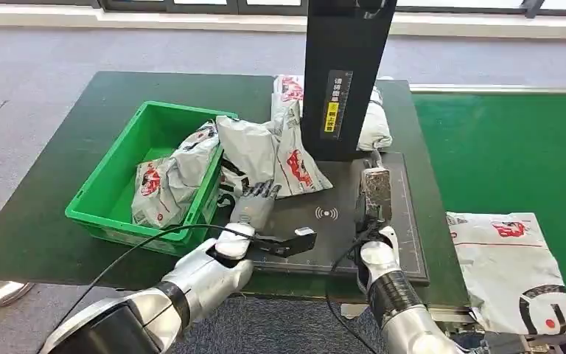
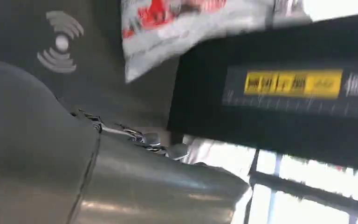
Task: Moved the parcel from conveyor to table for the left to box.
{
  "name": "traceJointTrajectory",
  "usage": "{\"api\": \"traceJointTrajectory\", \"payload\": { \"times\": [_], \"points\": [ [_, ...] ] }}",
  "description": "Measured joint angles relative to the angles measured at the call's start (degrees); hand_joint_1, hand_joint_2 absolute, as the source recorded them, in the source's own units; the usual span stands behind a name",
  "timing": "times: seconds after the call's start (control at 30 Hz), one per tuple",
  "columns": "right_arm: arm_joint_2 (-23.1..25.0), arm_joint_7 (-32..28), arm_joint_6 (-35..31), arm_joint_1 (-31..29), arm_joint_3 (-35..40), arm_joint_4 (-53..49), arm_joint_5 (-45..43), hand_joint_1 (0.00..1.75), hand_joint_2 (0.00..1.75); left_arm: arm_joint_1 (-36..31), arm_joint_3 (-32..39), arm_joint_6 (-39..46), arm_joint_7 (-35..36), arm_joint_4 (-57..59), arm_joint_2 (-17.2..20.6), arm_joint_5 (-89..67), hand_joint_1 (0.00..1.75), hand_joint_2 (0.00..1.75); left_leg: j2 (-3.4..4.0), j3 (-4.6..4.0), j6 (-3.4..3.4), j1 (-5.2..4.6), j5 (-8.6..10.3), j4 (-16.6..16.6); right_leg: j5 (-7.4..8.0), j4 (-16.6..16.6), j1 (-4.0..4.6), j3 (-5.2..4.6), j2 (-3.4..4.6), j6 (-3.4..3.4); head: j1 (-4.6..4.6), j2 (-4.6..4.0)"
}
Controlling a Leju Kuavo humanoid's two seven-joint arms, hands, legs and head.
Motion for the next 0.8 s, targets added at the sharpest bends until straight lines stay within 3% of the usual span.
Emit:
{"api": "traceJointTrajectory", "payload": {
  "times": [0.1, 0.27, 0.3, 0.33, 0.37, 0.57, 0.8],
  "points": [
    [0.5, 0.4, 1.6, -0.9, 1.6, 0.0, 0.1, 0.00, 0.00, -0.8, -1.4, -5.9, 0.8, 0.7, 1.0, 0.4, 0.00, 1.75, 0.02, 0.28, -0.01, 0.01, -0.03, 0.0, -0.03, 0.0, -0.01, 0.23, 0.01, -0.03, 0.00, 0.00],
    [0.8, 0.5, 2.1, -1.3, 2.6, 0.0, 0.1, 0.00, 0.00, -1.2, -2.2, -6.7, 1.1, 0.9, 1.8, 0.6, 0.00, 1.75, 0.06, 0.60, 0.01, 0.01, -0.12, 0.0, -0.10, 0.0, -0.01, 0.55, 0.02, -0.06, 0.00, 0.00],
    [0.9, 0.5, 2.6, -1.4, 2.7, 0.0, 0.2, 0.00, 0.00, -1.3, -2.2, -7.0, 1.6, 1.0, 1.9, 1.4, 0.12, 1.75, 0.06, 0.60, 0.01, 0.01, -0.12, -0.1, -0.10, 0.0, 0.00, 0.57, 0.02, -0.06, 0.00, 0.00],
    [1.0, 0.5, 3.3, -1.5, 2.8, 0.0, 0.4, 0.00, 0.00, -1.3, -2.2, -7.2, 2.3, 1.0, 2.2, 2.3, 1.34, 1.75, 0.06, 0.54, 0.01, 0.01, -0.11, -0.1, -0.09, 0.0, 0.00, 0.60, 0.03, -0.07, 0.00, 0.00],
    [1.2, 0.6, 4.0, -1.8, 2.9, 0.0, 0.8, 0.00, 0.00, -1.3, -2.1, -7.1, 2.9, 1.0, 2.7, 3.3, 1.75, 1.75, 0.11, 0.33, 0.01, 0.01, -0.12, -0.1, -0.09, 0.0, 0.00, 0.68, 0.07, -0.07, 0.00, 0.00],
    [1.9, 0.7, 6.0, -2.4, 3.7, 0.0, 2.3, 0.00, 0.00, -0.4, -0.3, 1.7, 4.7, 1.2, 6.3, 5.3, 1.75, 1.75, 0.31, 1.17, -0.17, 0.01, -0.16, -0.1, -0.14, 0.0, 0.11, 0.97, 0.25, -0.25, 0.00, 0.00],
    [2.1, 0.6, 6.9, -2.3, 4.2, -0.2, 2.8, 0.00, 0.00, 0.3, 1.5, 8.3, 4.7, 1.2, 8.2, 5.4, 1.75, 1.75, 0.32, 1.16, -0.29, 0.03, -0.07, -0.2, -0.09, 0.0, 0.11, 0.89, 0.28, -0.33, 0.00, 0.00]
  ]
}}
